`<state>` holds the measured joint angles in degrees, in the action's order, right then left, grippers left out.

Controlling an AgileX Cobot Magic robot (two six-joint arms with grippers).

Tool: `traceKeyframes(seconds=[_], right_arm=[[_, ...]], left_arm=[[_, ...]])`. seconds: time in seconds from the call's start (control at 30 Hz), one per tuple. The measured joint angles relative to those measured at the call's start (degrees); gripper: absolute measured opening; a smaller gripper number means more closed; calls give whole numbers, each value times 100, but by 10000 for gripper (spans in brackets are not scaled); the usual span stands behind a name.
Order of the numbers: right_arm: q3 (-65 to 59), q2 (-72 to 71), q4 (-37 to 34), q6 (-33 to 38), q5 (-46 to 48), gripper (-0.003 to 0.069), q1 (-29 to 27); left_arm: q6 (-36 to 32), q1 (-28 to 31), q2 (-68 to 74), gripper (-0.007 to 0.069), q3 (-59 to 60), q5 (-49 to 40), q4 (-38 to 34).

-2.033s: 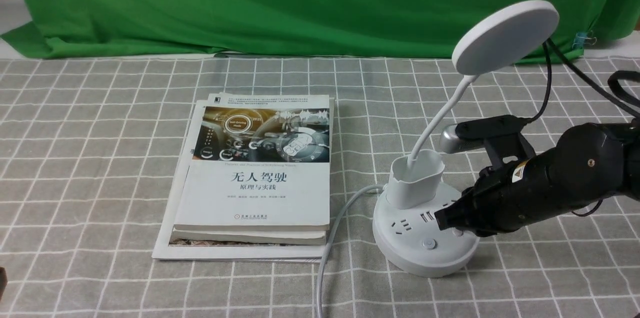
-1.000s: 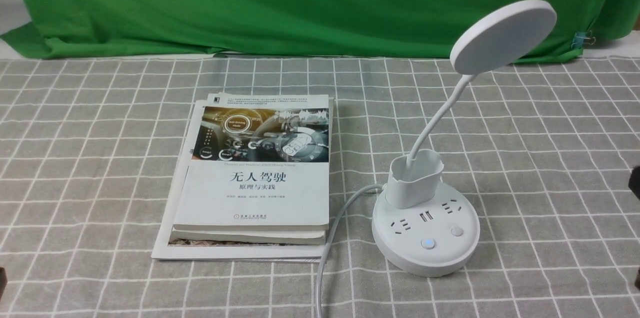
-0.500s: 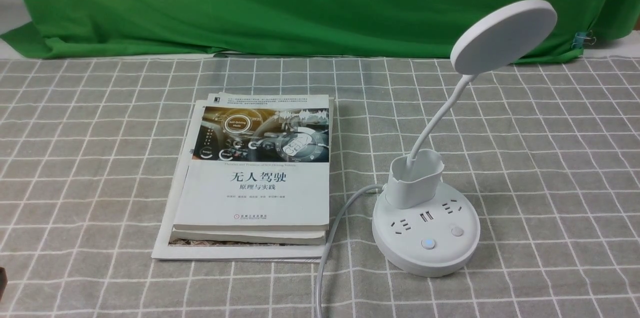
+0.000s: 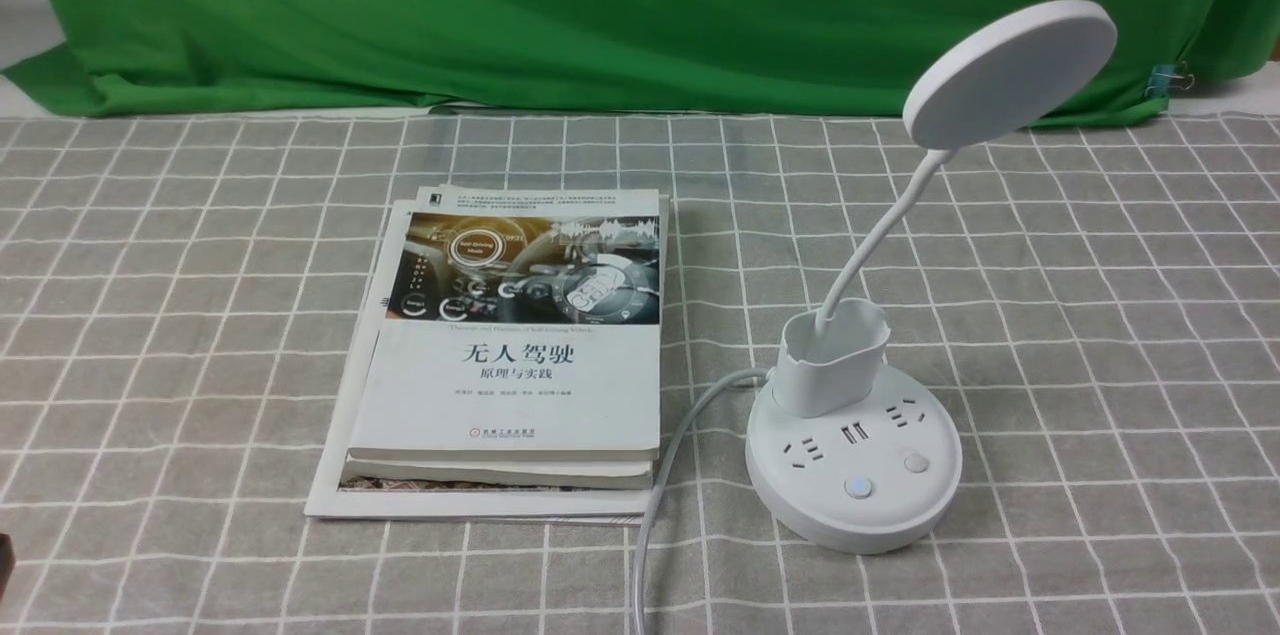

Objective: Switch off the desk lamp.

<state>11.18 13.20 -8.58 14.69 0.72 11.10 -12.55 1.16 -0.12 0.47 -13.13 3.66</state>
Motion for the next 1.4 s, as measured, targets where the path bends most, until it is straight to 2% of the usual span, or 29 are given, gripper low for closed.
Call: traceKeyframes(seconds=[0.17,0.37,0.53,0.6,1.4], right_arm=[[-369,-1021,67,0,-35,38,-795],[-1125,-1310,84,0,11,38,-1301],[-1161,-1315,85,-5,1096,38,-1324],[-1161,-1315,79,-11,1236,38,-1324],[-1161,-1315,74,-11,1294,39,-1324]], left_arm=[[0,0,0,19,0,0,0],[0,0,-4,19,0,-15,0],[0,0,1,19,0,-21,0],[0,0,1,19,0,-21,0],[0,0,1,19,0,-21,0]])
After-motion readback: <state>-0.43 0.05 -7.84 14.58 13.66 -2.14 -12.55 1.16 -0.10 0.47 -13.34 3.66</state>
